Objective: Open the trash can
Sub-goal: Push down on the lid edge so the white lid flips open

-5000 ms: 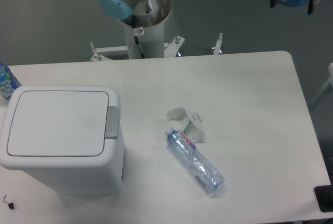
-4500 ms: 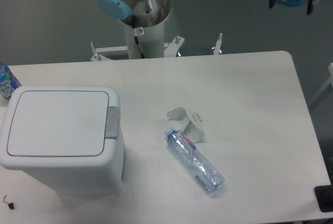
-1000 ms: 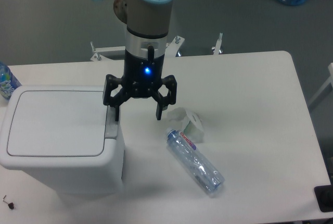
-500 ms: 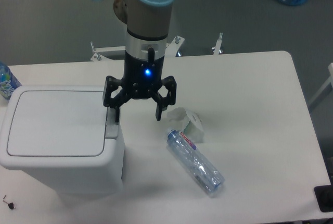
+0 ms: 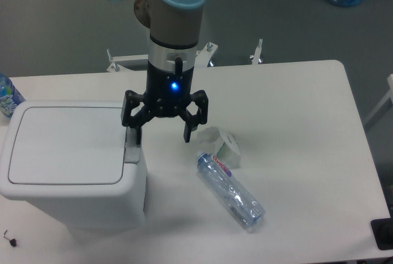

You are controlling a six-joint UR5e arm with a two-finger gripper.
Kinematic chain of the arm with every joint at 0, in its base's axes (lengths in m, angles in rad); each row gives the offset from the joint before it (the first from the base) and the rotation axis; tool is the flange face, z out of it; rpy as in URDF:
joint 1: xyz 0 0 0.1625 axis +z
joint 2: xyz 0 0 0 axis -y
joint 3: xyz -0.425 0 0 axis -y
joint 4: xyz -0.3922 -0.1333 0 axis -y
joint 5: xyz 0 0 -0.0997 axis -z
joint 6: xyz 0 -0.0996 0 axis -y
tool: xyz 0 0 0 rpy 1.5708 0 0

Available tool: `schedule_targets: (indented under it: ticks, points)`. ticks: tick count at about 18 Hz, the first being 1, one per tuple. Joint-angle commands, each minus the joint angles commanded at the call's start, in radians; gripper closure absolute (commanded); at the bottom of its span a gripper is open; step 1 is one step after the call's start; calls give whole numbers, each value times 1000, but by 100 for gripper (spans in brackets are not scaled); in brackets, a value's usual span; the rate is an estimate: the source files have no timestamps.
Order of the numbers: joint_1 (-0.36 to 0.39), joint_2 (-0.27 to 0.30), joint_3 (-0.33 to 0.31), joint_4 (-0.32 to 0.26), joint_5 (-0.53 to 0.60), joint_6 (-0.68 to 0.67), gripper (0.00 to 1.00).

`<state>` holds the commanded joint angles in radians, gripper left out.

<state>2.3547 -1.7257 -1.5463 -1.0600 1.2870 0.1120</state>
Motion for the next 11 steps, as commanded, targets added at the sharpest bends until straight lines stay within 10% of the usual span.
schedule_targets:
  ticks: [11]
  points:
    - [2, 17, 50, 18, 14, 47, 0]
